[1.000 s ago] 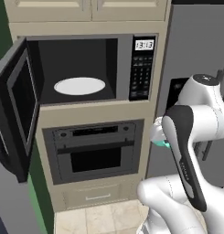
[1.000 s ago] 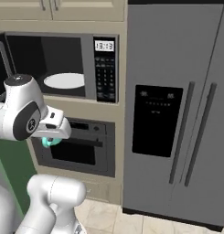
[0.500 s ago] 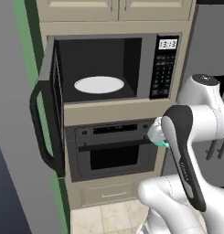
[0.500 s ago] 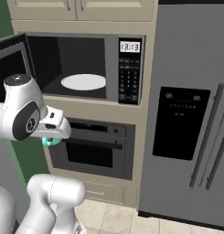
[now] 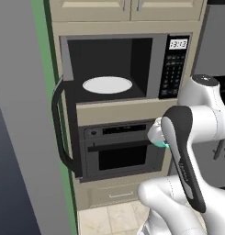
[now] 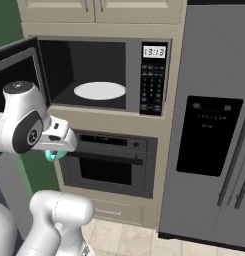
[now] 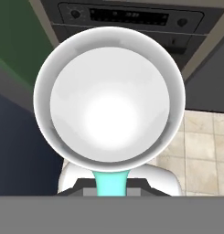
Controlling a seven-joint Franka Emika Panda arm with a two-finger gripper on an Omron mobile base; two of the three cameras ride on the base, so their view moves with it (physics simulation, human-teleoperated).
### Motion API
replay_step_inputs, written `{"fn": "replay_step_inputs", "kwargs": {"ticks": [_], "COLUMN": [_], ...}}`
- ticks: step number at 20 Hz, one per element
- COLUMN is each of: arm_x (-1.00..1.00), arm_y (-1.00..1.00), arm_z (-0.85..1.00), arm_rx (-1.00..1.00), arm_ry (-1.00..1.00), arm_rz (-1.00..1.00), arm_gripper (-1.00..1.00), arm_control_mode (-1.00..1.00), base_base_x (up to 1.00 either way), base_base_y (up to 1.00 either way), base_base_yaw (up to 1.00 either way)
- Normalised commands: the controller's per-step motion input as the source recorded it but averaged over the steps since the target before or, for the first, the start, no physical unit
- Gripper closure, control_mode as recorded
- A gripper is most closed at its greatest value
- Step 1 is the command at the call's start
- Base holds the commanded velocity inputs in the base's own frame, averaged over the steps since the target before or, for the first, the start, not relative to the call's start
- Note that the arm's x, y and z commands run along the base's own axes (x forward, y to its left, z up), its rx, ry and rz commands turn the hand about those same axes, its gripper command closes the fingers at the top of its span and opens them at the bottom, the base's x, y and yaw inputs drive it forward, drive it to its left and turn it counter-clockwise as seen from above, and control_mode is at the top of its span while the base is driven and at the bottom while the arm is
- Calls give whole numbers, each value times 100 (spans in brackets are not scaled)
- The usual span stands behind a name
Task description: Pick the mug from the counter and place it inside the microwave. Then close the microwave.
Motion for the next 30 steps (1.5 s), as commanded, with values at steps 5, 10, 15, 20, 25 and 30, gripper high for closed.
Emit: {"fn": "replay_step_inputs", "kwargs": {"ticks": [5,10,15,20,25,30], "arm_x": [0,0,0,0,0,0], "arm_y": [0,0,0,0,0,0], "arm_z": [0,0,0,0,0,0], "arm_rx": [0,0,0,0,0,0], "arm_ry": [0,0,0,0,0,0], "arm_rz": [0,0,0,0,0,0], "arm_gripper": [100,100,100,100,100,100], "arm_control_mode": [100,100,100,100,100,100], "base_base_x": [29,49,40,0,0,0], "base_base_y": [0,11,9,10,0,0], "base_base_yaw": [-20,-15,-5,0,0,0]}}
